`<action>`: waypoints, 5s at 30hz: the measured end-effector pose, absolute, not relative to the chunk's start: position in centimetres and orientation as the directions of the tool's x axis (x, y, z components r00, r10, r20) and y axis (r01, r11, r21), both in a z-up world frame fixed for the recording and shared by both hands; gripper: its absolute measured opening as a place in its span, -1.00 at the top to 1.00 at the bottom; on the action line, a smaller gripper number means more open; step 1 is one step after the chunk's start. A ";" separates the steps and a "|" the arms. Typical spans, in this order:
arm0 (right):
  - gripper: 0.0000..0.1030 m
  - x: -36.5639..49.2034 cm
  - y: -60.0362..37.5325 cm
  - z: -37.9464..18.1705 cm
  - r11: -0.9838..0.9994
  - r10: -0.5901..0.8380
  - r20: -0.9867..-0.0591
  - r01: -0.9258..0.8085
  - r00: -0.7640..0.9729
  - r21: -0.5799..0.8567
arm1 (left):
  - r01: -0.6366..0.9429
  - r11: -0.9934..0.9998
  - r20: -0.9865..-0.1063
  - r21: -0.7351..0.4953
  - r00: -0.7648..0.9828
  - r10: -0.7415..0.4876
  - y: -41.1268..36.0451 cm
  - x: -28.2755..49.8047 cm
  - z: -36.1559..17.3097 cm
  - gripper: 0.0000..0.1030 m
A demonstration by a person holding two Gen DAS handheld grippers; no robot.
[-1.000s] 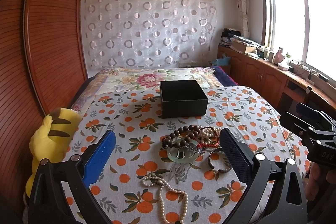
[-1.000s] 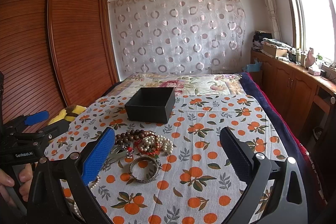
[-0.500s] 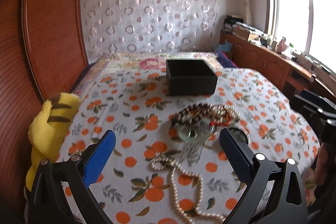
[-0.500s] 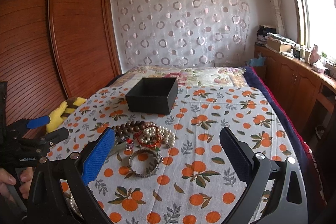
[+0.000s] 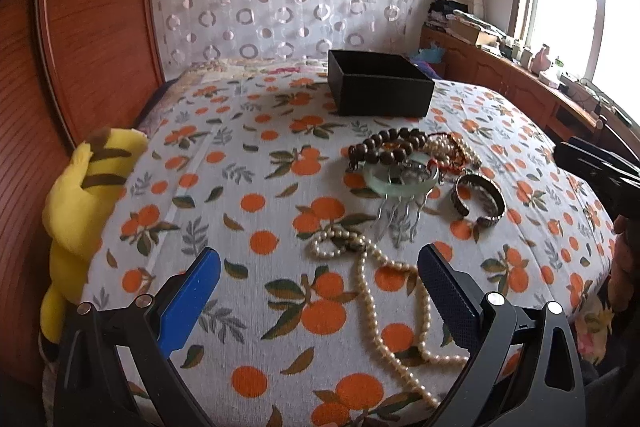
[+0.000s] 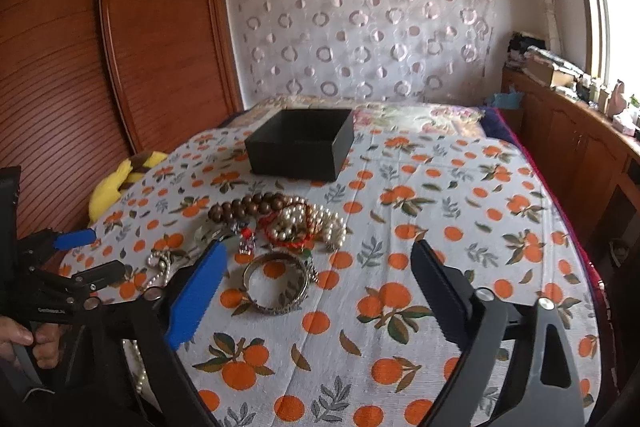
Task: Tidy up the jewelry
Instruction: 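Move the left tool to the pearl necklace and close on it, then lift the pearl necklace with the left tool toward the black box, then lower the pearls into the black box and open the left tool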
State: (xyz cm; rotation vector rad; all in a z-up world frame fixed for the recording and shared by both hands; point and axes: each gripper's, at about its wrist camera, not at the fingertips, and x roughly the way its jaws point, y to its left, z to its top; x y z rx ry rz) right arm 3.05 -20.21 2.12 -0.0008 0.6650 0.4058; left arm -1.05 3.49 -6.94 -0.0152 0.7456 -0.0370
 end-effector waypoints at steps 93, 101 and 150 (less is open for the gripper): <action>0.89 7.4 -16.9 5.0 0.852 0.427 -0.646 -0.521 0.633 0.054 | 0.215 0.976 -0.398 0.024 0.898 -0.188 -0.3 6.5 10.3 0.93; 0.89 9.4 -16.8 6.8 0.862 0.427 -0.615 -0.505 0.663 0.053 | 0.203 0.978 -0.383 0.040 0.907 -0.173 -0.6 9.7 12.0 0.93; 0.85 25.6 -14.9 2.0 0.853 0.430 -0.675 -0.514 0.600 0.086 | 0.254 0.967 -0.541 0.031 0.817 -0.197 -1.8 27.0 5.6 0.93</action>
